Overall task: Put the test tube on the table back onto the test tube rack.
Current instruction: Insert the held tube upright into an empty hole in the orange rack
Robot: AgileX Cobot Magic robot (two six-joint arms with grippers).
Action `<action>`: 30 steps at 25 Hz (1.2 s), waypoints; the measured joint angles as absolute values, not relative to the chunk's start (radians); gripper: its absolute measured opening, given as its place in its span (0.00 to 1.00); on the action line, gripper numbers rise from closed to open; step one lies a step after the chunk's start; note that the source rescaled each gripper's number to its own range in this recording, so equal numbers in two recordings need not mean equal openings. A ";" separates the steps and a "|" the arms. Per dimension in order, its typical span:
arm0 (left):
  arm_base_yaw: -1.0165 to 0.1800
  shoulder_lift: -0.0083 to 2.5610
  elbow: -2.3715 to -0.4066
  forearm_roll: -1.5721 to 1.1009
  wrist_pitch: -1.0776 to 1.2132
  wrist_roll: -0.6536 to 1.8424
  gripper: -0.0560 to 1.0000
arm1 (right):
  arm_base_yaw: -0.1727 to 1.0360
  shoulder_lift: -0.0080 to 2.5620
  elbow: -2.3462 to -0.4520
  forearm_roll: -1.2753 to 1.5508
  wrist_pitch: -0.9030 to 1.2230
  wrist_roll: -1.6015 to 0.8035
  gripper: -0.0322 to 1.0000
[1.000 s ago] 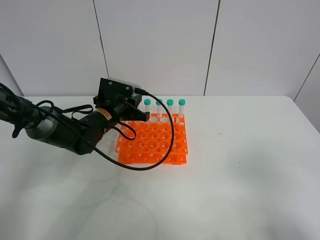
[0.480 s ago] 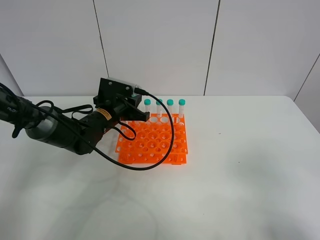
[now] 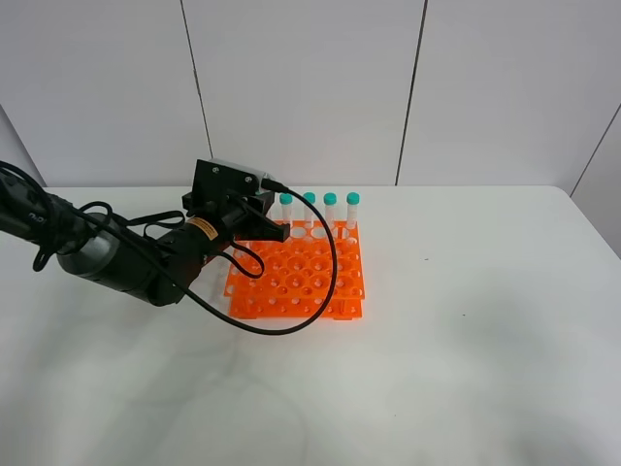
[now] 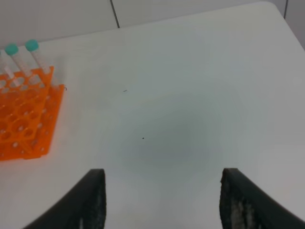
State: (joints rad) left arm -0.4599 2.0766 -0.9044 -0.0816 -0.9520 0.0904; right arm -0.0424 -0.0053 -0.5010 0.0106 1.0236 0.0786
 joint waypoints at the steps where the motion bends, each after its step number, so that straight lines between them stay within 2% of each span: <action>1: -0.460 2.077 -0.904 -0.082 -0.953 0.090 0.05 | -0.042 -0.005 -0.501 0.011 1.024 0.079 0.68; 30: -0.460 2.166 -0.893 -0.084 -1.023 0.032 0.05 | -0.042 -0.006 -0.501 0.011 1.024 0.079 0.68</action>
State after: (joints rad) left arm -0.4599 2.1660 -0.8927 -0.0842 -1.0232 0.0315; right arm -0.0424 -0.0058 -0.5010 0.0109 1.0236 0.0786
